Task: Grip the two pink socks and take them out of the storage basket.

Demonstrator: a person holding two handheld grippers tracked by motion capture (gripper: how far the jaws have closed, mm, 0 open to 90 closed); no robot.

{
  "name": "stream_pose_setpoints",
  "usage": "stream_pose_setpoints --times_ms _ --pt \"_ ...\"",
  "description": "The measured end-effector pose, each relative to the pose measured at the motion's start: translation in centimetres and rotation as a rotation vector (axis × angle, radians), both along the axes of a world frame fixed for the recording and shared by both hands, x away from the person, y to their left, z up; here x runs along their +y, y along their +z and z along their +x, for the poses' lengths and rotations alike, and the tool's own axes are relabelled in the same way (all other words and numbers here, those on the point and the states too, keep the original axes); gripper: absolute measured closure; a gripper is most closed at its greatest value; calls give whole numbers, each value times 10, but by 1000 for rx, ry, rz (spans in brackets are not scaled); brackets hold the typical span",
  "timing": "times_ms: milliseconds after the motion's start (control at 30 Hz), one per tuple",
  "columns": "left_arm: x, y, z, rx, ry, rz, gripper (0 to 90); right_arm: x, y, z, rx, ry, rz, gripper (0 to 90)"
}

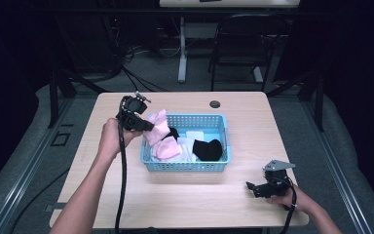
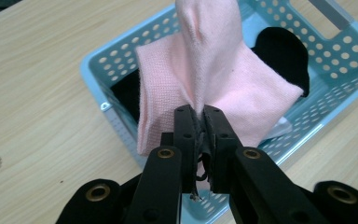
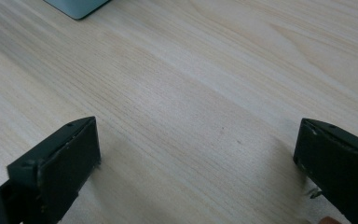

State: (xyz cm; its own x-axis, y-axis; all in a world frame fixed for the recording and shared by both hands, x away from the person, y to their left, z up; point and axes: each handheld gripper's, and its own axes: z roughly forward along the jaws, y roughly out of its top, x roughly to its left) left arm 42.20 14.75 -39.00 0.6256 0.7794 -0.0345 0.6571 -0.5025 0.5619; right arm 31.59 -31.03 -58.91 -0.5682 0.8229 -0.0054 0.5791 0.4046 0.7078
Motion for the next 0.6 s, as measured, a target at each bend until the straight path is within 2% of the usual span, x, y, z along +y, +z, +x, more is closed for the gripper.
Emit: stream_pose_setpoints --times_ms 200,600 --pt "18 4 -3 -2 27 -19 847 0 0 0 0 0 0 0" --pt "46 6 -8 -7 73 -19 846 0 0 0 0 0 0 0"
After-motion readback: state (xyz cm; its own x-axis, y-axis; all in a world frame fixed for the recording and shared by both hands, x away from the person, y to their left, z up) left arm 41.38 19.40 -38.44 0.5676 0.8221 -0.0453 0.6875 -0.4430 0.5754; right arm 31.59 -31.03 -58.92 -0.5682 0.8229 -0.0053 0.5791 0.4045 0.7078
